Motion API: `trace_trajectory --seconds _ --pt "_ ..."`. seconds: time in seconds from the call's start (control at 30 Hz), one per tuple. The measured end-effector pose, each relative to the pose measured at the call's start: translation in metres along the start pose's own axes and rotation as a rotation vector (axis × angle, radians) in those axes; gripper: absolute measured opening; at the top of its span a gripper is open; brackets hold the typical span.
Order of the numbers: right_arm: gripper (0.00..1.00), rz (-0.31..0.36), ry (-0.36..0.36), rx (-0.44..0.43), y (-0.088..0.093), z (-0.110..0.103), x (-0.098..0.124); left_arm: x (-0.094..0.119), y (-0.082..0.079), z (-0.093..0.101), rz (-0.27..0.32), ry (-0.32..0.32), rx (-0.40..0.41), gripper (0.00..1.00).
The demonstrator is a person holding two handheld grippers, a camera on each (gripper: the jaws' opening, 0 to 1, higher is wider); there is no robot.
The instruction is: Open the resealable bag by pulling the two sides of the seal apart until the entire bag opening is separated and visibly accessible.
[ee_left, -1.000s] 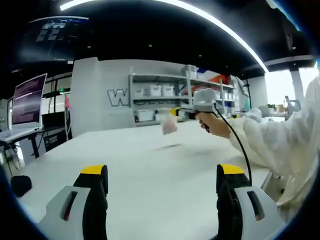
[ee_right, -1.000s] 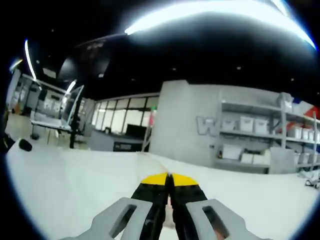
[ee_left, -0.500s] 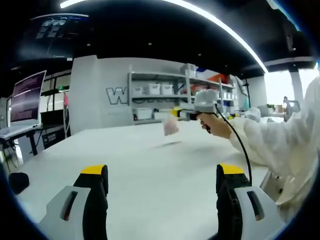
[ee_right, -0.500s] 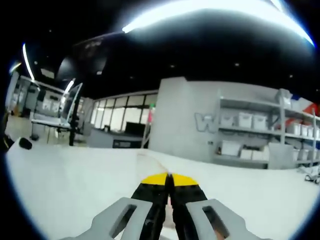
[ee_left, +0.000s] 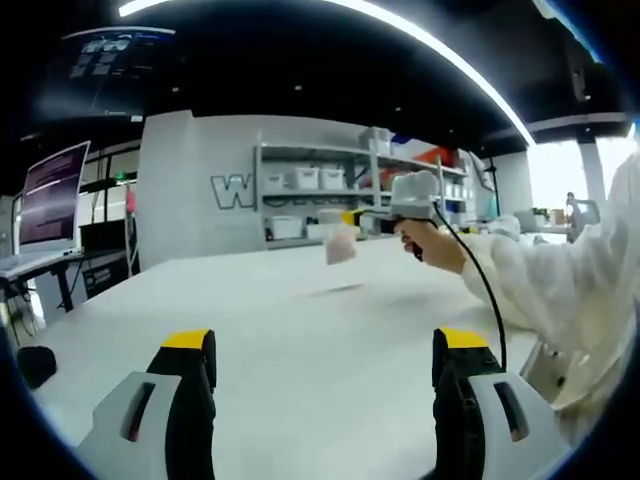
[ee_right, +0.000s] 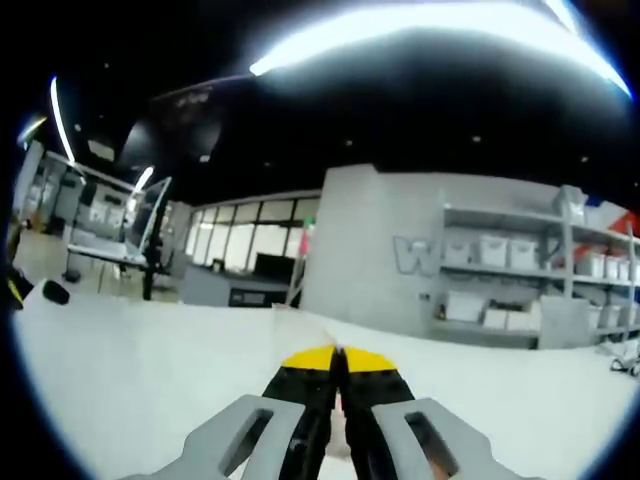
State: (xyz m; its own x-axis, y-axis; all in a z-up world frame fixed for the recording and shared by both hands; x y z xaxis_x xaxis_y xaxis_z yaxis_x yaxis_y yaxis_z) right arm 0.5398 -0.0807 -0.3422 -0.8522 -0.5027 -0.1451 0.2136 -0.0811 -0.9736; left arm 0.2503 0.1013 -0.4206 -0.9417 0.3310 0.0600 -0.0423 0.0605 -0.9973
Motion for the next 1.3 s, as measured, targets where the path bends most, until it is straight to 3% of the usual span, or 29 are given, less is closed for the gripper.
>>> trace_trajectory --seconds 0.53,0.87,1.3 --pt "0.00 0.020 -0.026 -0.050 -0.003 0.004 0.014 -0.007 0.001 0.006 -0.002 0.014 0.001 0.89" --pt "0.00 0.031 -0.034 -0.042 -0.006 0.008 0.030 -0.008 0.004 0.008 -0.005 0.020 0.005 0.89" --pt "0.00 0.041 -0.074 -0.026 -0.012 -0.002 0.053 -0.007 0.003 0.005 -0.006 0.019 0.004 0.89"
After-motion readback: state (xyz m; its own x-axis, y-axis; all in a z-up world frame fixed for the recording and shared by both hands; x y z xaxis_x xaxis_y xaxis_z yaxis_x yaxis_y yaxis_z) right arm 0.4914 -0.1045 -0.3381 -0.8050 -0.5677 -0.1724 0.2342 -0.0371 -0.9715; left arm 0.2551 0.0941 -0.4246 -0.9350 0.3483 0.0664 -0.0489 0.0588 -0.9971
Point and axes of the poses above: the point that each gripper's makers call its tool centre point, and the gripper's own axes: x roughly backward along the fingers, z roughly to its right, y roughly out of its underside, the point moved 2 cm from there along x, roughly backward along the fingers
